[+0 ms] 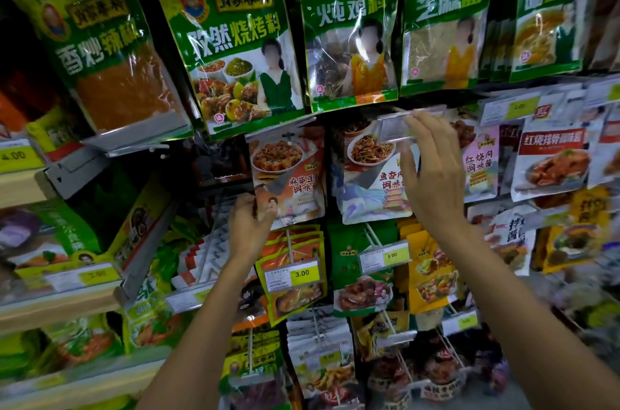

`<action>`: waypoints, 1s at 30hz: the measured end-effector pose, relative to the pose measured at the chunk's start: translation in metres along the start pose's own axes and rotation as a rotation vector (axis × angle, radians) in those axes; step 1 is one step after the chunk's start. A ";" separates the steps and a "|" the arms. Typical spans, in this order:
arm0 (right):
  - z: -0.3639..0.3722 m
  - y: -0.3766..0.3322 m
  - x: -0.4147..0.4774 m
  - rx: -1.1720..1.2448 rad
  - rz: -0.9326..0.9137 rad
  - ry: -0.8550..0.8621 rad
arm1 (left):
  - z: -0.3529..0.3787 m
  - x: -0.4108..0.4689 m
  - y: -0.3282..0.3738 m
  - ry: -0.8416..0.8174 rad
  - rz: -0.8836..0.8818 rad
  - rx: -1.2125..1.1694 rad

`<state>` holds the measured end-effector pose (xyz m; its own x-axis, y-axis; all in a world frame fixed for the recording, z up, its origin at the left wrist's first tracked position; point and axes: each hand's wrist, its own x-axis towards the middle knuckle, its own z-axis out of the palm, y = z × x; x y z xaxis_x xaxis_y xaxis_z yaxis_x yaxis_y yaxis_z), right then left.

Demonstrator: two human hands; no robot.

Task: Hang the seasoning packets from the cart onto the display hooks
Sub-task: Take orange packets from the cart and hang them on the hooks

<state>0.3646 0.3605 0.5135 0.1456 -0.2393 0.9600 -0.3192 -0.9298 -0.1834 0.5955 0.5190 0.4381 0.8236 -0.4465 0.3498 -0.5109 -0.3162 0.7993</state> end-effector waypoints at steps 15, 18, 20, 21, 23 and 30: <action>-0.162 0.017 -0.230 0.069 0.930 -0.444 | 0.126 -0.225 0.059 -0.603 0.071 -0.314; -0.215 0.029 -0.272 0.032 1.152 -0.385 | 0.168 -0.264 0.063 -0.713 0.037 -0.304; -0.248 0.043 -0.297 0.035 1.306 -0.313 | 0.198 -0.287 0.068 -0.789 0.065 -0.268; -0.263 0.052 -0.306 0.029 1.359 -0.294 | 0.215 -0.297 0.071 -0.827 0.068 -0.262; -0.290 0.075 -0.321 -0.022 1.424 -0.280 | 0.252 -0.314 0.081 -0.893 0.062 -0.256; -0.359 0.165 -0.355 -0.183 1.612 -0.131 | 0.376 -0.360 0.135 -1.050 0.176 -0.105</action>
<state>-0.0759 0.3925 0.2182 -0.3596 -0.9075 -0.2170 -0.3106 0.3357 -0.8893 0.1374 0.3227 0.2363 0.0903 -0.9917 -0.0915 -0.5368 -0.1259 0.8343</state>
